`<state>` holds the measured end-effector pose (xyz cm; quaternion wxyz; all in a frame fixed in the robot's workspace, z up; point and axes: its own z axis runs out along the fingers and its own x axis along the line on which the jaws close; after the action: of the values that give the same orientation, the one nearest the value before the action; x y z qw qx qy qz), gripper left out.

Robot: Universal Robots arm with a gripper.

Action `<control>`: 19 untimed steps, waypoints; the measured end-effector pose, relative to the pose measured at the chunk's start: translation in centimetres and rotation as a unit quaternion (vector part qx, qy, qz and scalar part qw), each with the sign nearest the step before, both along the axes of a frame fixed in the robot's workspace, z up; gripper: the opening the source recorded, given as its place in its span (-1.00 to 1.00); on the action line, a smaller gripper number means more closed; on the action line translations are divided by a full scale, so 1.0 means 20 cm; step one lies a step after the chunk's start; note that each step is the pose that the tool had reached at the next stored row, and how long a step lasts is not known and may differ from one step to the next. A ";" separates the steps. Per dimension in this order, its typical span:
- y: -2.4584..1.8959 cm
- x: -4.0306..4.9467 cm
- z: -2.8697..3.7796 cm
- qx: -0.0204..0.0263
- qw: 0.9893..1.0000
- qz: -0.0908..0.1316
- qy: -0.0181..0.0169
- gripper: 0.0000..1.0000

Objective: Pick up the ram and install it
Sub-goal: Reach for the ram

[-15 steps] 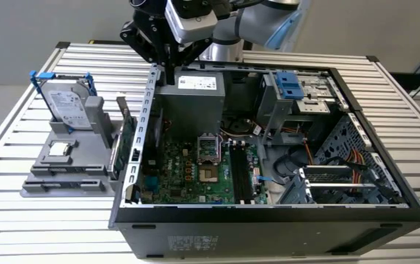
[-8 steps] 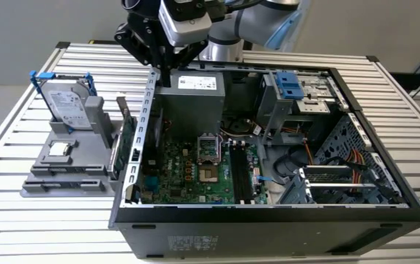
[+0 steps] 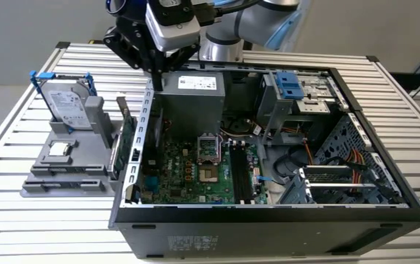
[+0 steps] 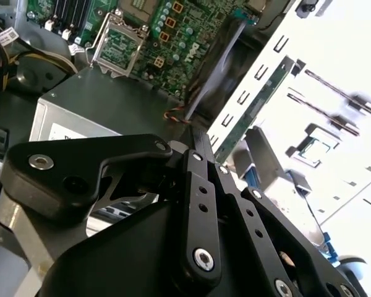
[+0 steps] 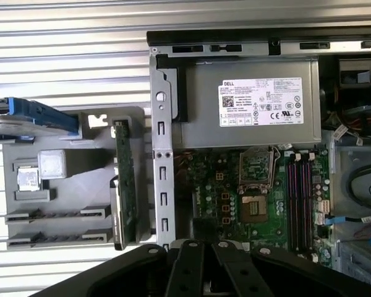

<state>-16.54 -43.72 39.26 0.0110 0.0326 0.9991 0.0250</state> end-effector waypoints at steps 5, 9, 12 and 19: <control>-0.012 -0.028 0.000 0.000 1.000 0.001 0.000 -1.00; -0.017 -0.055 0.000 0.000 1.000 0.001 0.000 -1.00; -0.021 -0.074 0.000 0.000 1.000 0.001 0.000 -1.00; -0.040 -0.106 0.000 0.000 1.000 0.002 0.000 -1.00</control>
<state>-18.65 -44.53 39.26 0.0110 0.0305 0.9992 0.0250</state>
